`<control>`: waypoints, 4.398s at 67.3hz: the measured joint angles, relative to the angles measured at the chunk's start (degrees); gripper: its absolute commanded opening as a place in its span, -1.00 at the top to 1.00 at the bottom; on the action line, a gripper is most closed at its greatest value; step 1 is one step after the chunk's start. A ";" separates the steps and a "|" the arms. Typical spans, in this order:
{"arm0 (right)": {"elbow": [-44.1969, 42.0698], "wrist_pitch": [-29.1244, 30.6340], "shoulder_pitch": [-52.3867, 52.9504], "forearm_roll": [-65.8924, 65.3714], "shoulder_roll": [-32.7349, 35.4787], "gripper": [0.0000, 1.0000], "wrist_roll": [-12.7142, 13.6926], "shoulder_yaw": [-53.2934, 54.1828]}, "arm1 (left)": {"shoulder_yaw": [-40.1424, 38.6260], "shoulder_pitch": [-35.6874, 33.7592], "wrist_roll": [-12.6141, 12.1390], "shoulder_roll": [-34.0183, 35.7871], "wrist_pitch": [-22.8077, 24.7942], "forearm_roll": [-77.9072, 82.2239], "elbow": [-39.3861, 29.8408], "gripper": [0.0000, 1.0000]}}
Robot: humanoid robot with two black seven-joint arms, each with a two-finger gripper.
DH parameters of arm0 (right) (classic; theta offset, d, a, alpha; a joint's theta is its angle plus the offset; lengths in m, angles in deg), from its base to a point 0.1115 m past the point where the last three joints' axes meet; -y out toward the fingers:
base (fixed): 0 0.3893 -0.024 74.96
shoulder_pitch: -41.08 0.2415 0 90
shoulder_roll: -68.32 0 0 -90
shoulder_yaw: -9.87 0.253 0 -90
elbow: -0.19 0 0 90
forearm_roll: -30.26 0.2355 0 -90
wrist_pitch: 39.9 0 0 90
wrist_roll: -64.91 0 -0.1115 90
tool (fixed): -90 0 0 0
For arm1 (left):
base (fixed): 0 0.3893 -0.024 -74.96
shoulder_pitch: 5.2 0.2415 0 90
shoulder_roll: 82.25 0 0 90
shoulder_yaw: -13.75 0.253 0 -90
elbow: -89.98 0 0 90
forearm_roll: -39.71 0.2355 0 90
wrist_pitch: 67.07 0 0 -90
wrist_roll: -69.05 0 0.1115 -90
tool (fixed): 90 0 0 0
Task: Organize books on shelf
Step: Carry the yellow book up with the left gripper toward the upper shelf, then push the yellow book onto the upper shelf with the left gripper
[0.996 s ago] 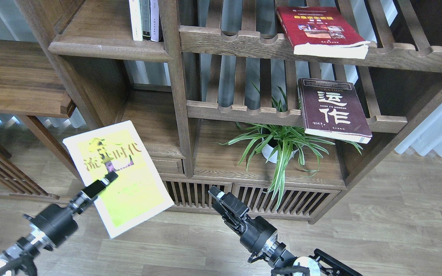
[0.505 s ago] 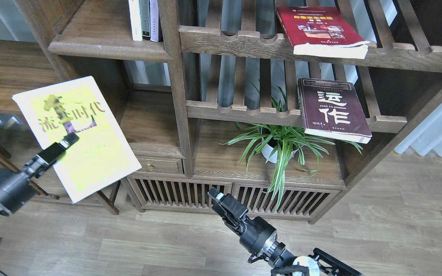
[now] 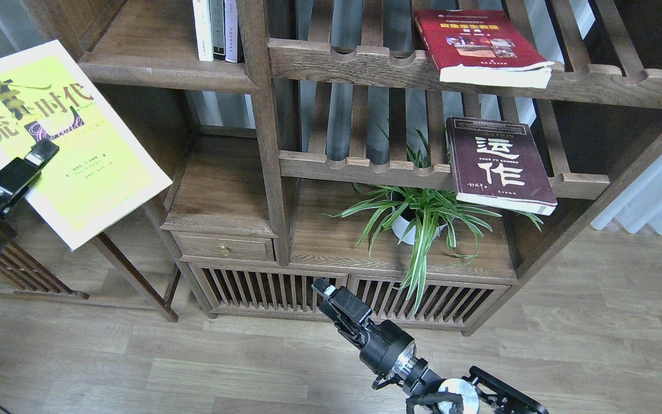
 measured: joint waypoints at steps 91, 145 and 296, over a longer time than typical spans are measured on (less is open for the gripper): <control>0.04 0.01 0.93 -0.15 0.00 -0.96 -0.05 0.91 | -7.46 -26.89 -6.90 -1.30 0.00 25.54 5.06 0.87; 0.01 0.01 2.20 -0.08 0.00 -0.96 -0.20 0.89 | -3.62 -34.91 7.34 -6.85 0.00 43.38 10.69 0.96; 2.68 0.01 1.31 0.19 0.00 -0.96 -0.56 0.70 | 28.76 -61.57 37.61 -11.28 -6.82 49.46 56.14 0.92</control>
